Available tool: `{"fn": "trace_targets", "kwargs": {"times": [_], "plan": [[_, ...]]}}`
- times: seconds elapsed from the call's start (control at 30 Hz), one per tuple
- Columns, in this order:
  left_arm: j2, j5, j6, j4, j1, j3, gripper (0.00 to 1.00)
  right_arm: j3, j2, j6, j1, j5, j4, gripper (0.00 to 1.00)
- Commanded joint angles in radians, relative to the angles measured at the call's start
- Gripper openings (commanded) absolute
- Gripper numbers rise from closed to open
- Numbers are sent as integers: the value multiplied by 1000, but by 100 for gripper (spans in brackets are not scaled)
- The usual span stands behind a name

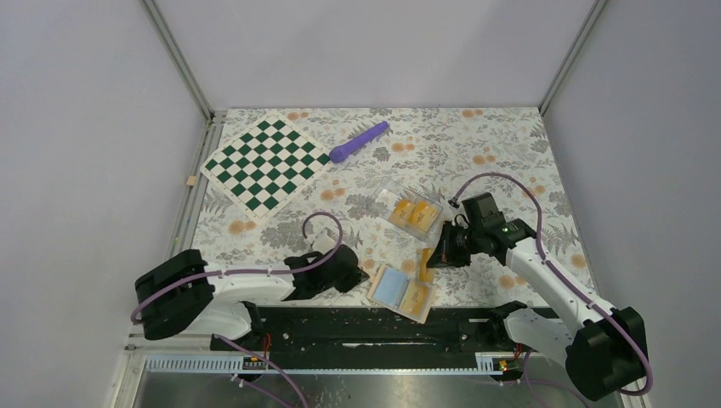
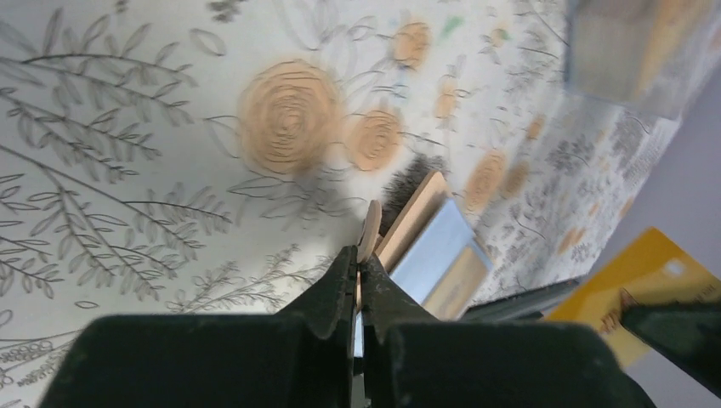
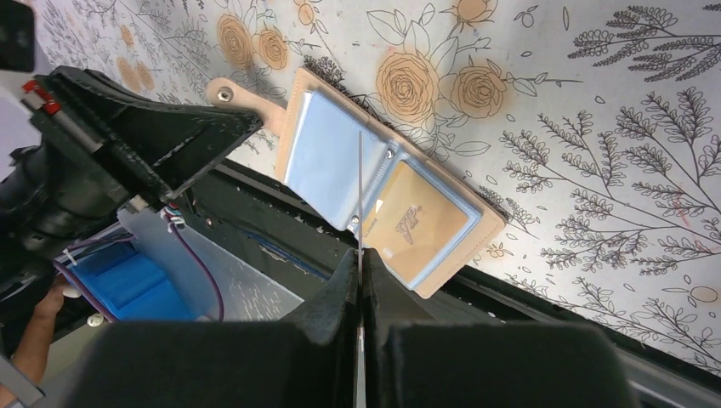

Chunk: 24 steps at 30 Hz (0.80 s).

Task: Put the credit cards into the card holder
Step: Adjust the card holder at the center of the board.

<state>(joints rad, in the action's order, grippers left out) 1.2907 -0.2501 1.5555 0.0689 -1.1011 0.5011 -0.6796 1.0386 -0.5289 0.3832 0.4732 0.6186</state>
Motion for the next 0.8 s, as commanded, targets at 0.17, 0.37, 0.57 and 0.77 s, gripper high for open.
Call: {"fn": "trace_targets", "kwargs": {"times": [0.17, 0.37, 0.57, 0.77], "plan": [[87, -70, 127, -152, -5, 40, 0, 29, -29, -13, -4, 24, -56, 0], [82, -31, -95, -32, 11, 94, 58, 26, -38, -9, -4, 17, -52, 0], [61, 117, -437, 19, 95, 108, 80, 25, -36, 7, -4, 16, -43, 0], [185, 223, -854, 224, 114, 312, 89, 25, -36, 36, -4, 6, -17, 0]]}}
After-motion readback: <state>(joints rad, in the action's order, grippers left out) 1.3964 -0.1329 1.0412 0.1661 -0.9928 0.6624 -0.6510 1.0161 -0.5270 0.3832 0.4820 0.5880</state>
